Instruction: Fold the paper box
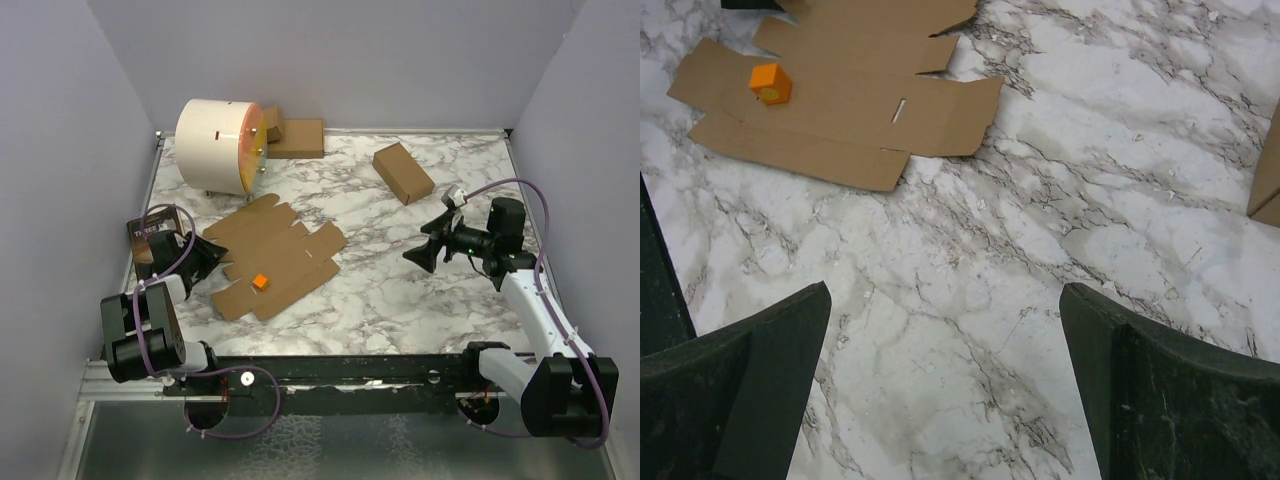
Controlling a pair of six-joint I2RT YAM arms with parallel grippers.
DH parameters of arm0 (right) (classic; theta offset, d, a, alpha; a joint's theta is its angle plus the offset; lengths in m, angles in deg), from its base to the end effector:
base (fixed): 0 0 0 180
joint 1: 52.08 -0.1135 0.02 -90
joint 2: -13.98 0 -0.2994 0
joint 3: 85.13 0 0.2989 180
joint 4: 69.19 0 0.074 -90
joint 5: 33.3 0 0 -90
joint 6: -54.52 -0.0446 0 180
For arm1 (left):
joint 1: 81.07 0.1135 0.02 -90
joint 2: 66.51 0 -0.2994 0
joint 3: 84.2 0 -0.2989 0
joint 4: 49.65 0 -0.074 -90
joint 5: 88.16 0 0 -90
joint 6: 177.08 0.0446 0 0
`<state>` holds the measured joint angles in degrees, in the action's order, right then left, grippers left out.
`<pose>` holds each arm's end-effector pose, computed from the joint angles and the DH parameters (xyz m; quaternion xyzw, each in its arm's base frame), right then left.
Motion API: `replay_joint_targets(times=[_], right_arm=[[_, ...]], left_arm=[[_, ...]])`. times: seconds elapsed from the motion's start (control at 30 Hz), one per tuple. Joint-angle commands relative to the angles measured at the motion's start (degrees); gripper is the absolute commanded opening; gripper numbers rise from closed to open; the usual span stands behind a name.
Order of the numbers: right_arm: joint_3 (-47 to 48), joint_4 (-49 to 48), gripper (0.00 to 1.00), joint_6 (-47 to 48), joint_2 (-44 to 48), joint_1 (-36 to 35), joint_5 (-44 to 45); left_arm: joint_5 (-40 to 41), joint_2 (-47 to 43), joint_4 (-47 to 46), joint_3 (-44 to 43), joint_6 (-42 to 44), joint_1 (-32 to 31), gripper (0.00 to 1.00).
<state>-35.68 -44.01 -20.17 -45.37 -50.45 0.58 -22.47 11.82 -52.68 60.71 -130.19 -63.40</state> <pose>0.2437 0.0301 0.2629 -0.3086 0.7516 0.3529 0.4640 0.2578 0.0629 0.1279 -0.3721 0.8097 -0.2769 0.3594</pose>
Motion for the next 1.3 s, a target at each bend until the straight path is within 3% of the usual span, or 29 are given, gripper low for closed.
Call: replay_joint_targets(times=[0.0,0.17,0.4,0.63,0.97,1.27], right_arm=[[1.39,-0.86,0.99,0.69,0.11,0.40,0.83],[1.40,-0.82,0.99,0.69,0.02,0.39,0.75],[1.51,-0.71,0.99,0.69,0.09,0.42,1.00],[1.69,-0.69,0.99,0.69,0.09,0.39,1.07],[1.74,-0.55,0.99,0.62,0.28,0.43,1.69],[1.46,-0.60,0.99,0.58,0.21,0.44,1.38]], left_arm=[[-2.27,1.31,-10.31,2.03,-2.53,0.49,0.40],[-2.75,3.19,-13.80,2.68,-3.13,0.45,0.27],[-3.69,3.06,-17.38,4.00,-3.49,0.30,0.00],[-1.52,-6.83,-16.36,9.25,-8.41,-2.53,0.00],[12.76,-23.91,-8.43,14.19,-22.38,-11.88,0.00],[25.23,-18.82,-9.20,12.01,-29.71,-22.62,0.00]])
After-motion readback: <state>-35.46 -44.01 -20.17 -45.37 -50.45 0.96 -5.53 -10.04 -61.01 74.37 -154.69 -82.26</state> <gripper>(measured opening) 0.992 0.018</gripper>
